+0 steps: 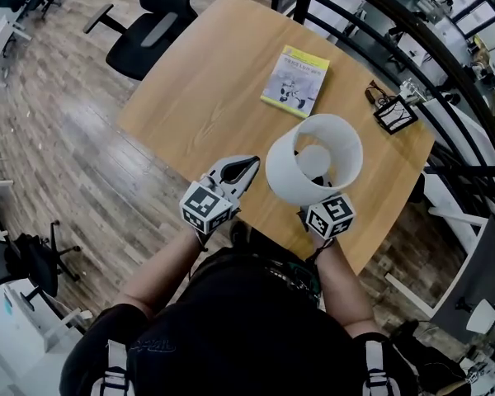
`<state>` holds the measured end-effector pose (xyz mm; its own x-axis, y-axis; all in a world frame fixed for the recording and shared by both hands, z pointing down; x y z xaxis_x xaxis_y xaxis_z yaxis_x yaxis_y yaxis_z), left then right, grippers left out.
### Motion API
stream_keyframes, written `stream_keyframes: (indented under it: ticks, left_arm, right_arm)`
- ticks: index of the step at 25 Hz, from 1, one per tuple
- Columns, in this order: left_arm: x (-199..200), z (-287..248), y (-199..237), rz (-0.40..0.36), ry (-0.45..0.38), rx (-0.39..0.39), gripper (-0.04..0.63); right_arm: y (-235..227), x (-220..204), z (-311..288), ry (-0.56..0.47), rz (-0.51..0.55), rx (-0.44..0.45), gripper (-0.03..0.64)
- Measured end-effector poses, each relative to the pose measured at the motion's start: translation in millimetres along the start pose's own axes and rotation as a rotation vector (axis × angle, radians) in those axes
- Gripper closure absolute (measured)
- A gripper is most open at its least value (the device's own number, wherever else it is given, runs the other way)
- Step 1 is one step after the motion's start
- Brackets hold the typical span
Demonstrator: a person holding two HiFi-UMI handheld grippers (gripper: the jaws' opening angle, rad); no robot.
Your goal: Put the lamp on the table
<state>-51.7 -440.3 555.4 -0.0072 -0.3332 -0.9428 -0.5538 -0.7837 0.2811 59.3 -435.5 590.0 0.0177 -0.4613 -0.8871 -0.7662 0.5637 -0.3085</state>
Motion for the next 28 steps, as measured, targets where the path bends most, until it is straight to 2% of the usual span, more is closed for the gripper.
stream_keyframes:
  ticks: [10,21,28]
  left_arm:
    - [-29,-23,16,0.042,0.048,0.005,0.586]
    - [-46,-24,14,0.067,0.071,0.011,0.586]
    - [-49,-22,13,0.074,0.075,0.017,0.586]
  right_arm:
    - [-42,-46,-27,0.04,-0.001,-0.019,0.517]
    - [-64,-80,-30,0.062,0.009,-0.041,0.515]
    - [-65,-86,-27,0.042,0.012,-0.034,0.512]
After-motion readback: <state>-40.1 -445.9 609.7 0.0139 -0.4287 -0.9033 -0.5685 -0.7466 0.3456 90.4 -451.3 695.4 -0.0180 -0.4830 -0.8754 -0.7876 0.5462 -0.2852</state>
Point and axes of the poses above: the fingertips, and each gripper's own axes: z backward along the fingers, y to its left, x out of its top, the point moved 2 cm from there along z, backward along the fingers, and after that the axes turned 4 degrees about -x, right-handed, at the moved point
